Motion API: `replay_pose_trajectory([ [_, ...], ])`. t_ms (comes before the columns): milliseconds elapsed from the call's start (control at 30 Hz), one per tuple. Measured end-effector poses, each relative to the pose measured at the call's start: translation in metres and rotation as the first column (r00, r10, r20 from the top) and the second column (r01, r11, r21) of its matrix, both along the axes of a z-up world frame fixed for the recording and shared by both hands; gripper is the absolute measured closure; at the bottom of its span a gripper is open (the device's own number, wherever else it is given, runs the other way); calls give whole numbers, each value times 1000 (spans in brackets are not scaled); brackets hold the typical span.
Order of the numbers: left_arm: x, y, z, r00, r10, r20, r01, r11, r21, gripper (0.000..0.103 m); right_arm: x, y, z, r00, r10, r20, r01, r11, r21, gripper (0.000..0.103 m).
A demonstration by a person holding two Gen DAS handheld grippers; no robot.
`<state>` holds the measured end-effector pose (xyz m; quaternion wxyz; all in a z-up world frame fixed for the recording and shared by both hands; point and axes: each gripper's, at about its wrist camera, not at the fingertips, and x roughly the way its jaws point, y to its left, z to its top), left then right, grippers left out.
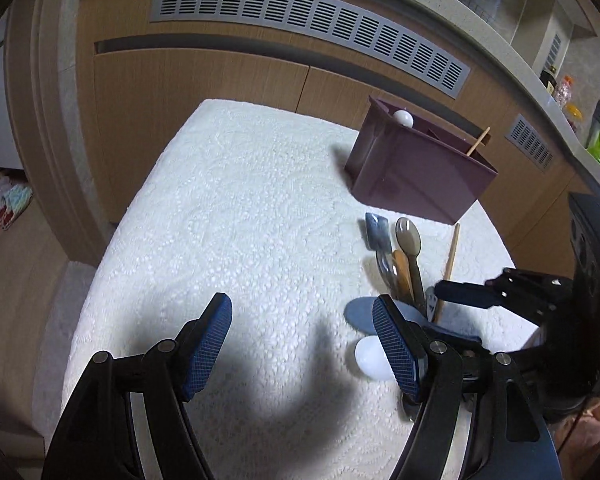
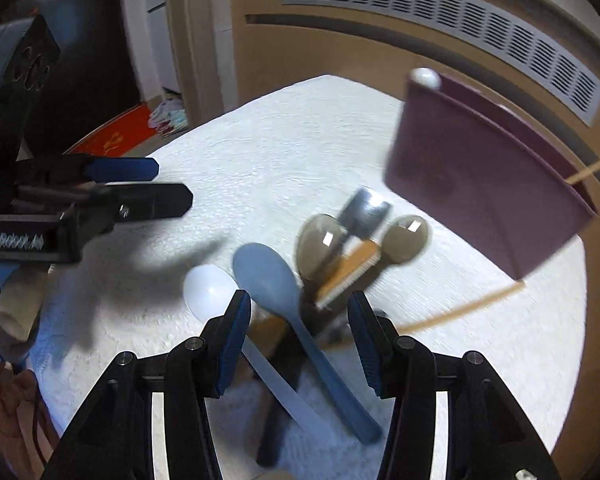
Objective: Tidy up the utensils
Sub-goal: 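Move the left tool down to the grey plastic spoon in the pile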
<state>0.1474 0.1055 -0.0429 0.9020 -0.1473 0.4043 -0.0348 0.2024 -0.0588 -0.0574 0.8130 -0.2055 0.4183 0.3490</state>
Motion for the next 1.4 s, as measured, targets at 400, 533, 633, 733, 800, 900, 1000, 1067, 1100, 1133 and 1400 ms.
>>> replay_pose_trajectory([
  [400, 5, -21, -19, 995, -66, -68, 65, 998, -18, 30, 2, -38, 2, 994, -108, -30, 108, 994, 11, 49],
  [533, 7, -35, -16, 993, -97, -69, 97, 995, -1, 30, 31, -61, 5, 950, -313, 8, 312, 950, 25, 49],
  [633, 4, -49, -13, 987, -142, -74, 143, 990, 8, 30, 53, -61, -3, 927, -375, -4, 375, 927, 24, 49],
  [733, 0, -59, -12, 980, -181, -87, 182, 983, 9, 30, 59, -54, -17, 930, -367, -19, 367, 930, -13, 49],
  [800, -2, -66, -13, 972, -210, -103, 211, 978, 0, 30, 51, -57, -20, 943, -333, -24, 332, 943, -22, 49],
  [900, 1, -75, -17, 957, -256, -135, 250, 966, -61, 30, 33, -70, -19, 952, -306, -25, 305, 952, -30, 49],
  [1000, 8, -83, -19, 951, -270, -151, 257, 961, -100, 30, 17, -91, -16, 949, -316, -20, 315, 949, -29, 47],
  [1067, 16, -88, -17, 953, -265, -147, 253, 962, -100, 30, 7, -104, -12, 945, -328, 3, 328, 944, -36, 45],
  [1100, 21, -90, -16, 955, -259, -144, 246, 964, -100, 30, 3, -110, -10, 940, -341, 13, 341, 939, -42, 44],
  [1133, 27, -91, -15, 958, -250, -142, 237, 966, -106, 29, -1, -115, -10, 934, -355, 25, 356, 933, -55, 44],
  [1400, 76, -103, -18, 960, -239, -146, 222, 967, -122, 29, -9, -158, -18, 897, -442, -26, 443, 896, 30, 34],
])
